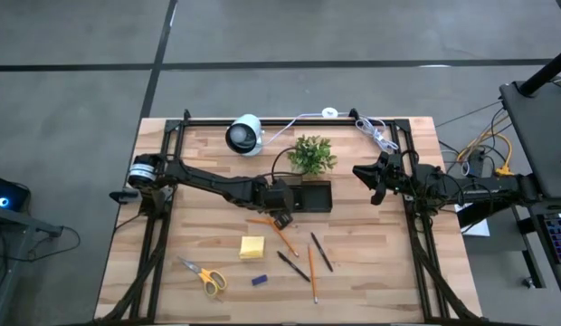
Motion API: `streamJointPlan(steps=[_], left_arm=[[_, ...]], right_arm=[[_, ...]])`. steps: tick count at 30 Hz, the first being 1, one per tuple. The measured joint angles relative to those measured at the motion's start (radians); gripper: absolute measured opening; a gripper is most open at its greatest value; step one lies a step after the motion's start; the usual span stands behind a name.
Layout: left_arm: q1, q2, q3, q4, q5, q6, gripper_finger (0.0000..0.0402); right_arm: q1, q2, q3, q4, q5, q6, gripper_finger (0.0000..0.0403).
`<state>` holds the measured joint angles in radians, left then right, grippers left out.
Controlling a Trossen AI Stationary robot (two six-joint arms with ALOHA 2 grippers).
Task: Pick and place office supplies into organizer
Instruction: Put the black binder clip into the black desk organizer, then put the middle orange pencil into the black desk organizer
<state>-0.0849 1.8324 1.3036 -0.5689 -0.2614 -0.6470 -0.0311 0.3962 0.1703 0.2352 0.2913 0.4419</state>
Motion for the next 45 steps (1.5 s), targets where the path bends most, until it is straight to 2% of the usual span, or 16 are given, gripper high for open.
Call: streamJointPlan(steps=[26, 38, 45], left_arm=[[0.0, 0.0, -0.001, 0.01, 0.013, 0.0, 0.0001], [0.0, 0.0, -0.001, 0.011, 0.014, -0.001, 0.0068], [0.0, 0.0, 0.005, 0.012, 0.019, -0.001, 0.0077]], right_arm=[[0.0, 0.0, 0.0, 0.0, 0.0, 0.0, 0.0052], [0.0, 0.0, 0.0, 0.0, 0.0, 0.003, 0.0052], [0.0, 0.0, 0.0, 0.0, 0.0, 0.003, 0.0052]])
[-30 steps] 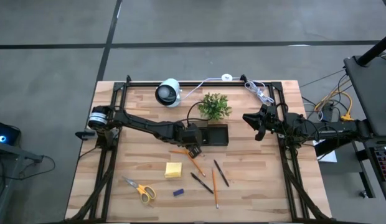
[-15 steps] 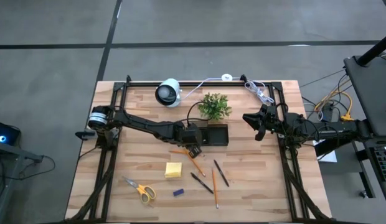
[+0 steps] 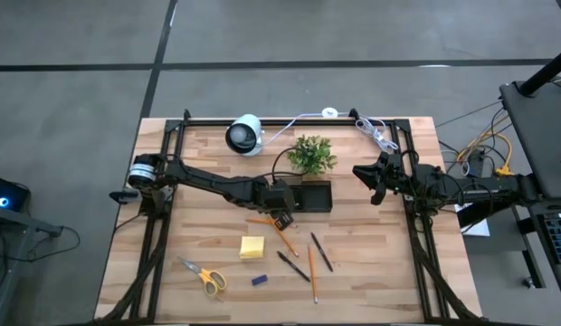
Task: Pick and place office supplies into organizer
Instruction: Put the middle orange pencil into the black desk organizer
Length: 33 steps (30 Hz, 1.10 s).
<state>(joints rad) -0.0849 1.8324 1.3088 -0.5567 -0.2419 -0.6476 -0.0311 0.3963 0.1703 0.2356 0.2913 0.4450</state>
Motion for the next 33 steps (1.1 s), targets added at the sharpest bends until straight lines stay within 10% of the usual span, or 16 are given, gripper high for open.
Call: streamJointPlan(steps=[17, 33], left_arm=[[-0.001, -0.023, 0.062, 0.116, 0.091, 0.002, 0.0077], [-0.019, -0.036, 0.073, 0.339, 0.4, 0.127, 0.0077]], right_arm=[[0.0, 0.0, 0.0, 0.0, -0.001, 0.0, 0.0052], [0.0, 0.0, 0.0, 0.0, -0.001, 0.0, 0.0052]])
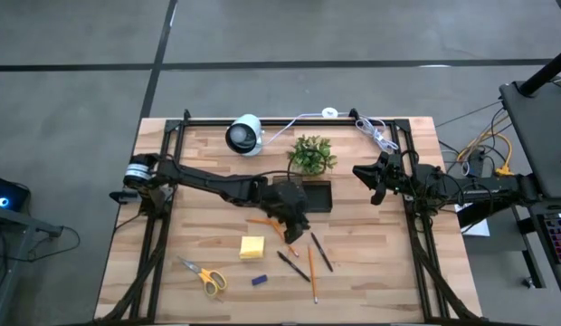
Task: Pick and place office supplies into organizer
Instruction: Put the middle orange pencil into the black desk organizer
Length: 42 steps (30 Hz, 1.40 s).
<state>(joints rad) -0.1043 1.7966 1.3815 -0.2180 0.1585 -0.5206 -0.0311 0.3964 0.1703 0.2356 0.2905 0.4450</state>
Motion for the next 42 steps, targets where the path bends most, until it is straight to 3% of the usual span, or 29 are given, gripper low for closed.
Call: streamJointPlan(steps=[7, 15, 20, 25, 29, 38, 42], left_arm=[[-0.03, 0.0, 0.001, 0.0, -0.017, 0.056, 0.0077], [-0.087, 0.0, 0.035, -0.035, 0.029, 0.382, 0.0077], [-0.091, 0.0, 0.063, -0.203, 0.024, 0.488, 0.0077], [-0.098, 0.0, 0.108, -0.425, 0.027, 0.718, 0.0082], [-0.096, 0.0, 0.125, -0.558, 0.027, 0.86, 0.0102], [-0.069, 0.018, 0.092, -0.577, -0.081, 1.053, 0.0179], [-0.064, 0.045, 0.085, -0.578, -0.124, 1.164, 0.0186]], right_arm=[[0.0, 0.0, 0.0, 0.0, 0.0, -0.002, 0.0052], [0.0, 0.0, 0.0, 0.0, 0.0, -0.001, 0.0052], [0.0, 0.0, 0.0, 0.0, 0.0, 0.0, 0.0052], [0.0, 0.0, 0.0, 0.0, 0.0, 0.0, 0.0052], [0.0, 0.0, 0.0, 0.0, 0.0, 0.0, 0.0052], [0.0, 0.0, 0.0, 0.0, 0.0, 0.032, 0.0052], [0.0, 0.0, 0.0, 0.0, 0.001, 0.072, 0.0052]])
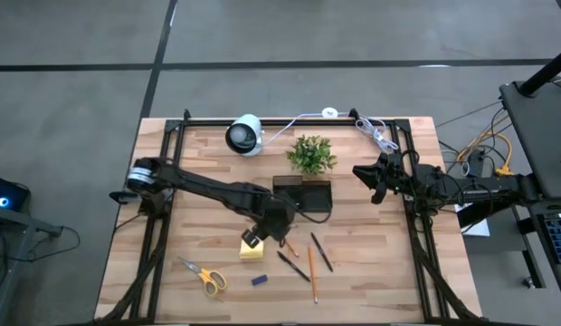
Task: Pick and place office supplies into organizer
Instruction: Put the middle orange pencil into the black desk organizer
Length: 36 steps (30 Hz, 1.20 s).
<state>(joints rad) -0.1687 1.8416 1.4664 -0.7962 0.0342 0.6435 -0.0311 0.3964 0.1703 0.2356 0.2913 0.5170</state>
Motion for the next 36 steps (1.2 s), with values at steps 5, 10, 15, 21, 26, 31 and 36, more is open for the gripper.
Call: streamJointPlan(steps=[5, 10, 15, 21, 26, 31, 36], left_arm=[[0.02, 0.037, 0.001, 0.01, -0.029, 0.025, 0.0176], [0.038, 0.072, 0.001, 0.027, -0.025, 0.027, 0.0167], [0.039, 0.095, 0.001, 0.029, -0.001, 0.027, 0.0166], [0.039, 0.128, 0.0, 0.036, 0.034, 0.028, 0.0166], [0.039, 0.152, 0.0, 0.042, 0.034, 0.032, 0.0166], [0.042, 0.151, -0.01, 0.079, 0.033, 0.05, 0.0166], [0.042, 0.151, -0.015, 0.087, 0.042, 0.051, 0.0166]], right_arm=[[0.0, 0.0, 0.0, 0.0, 0.0, 0.008, 0.0052], [0.0, 0.0, 0.0, 0.0, 0.001, 0.008, 0.0052], [0.0, 0.0, 0.0, 0.0, 0.004, 0.007, 0.0052], [0.0, 0.0, 0.0, -0.002, 0.027, 0.004, 0.0052], [0.0, 0.0, 0.0, -0.005, 0.027, 0.003, 0.0052], [0.0, 0.0, 0.0, -0.005, 0.027, 0.003, 0.0052], [0.0, 0.0, 0.0, -0.005, 0.027, 0.003, 0.0052]])
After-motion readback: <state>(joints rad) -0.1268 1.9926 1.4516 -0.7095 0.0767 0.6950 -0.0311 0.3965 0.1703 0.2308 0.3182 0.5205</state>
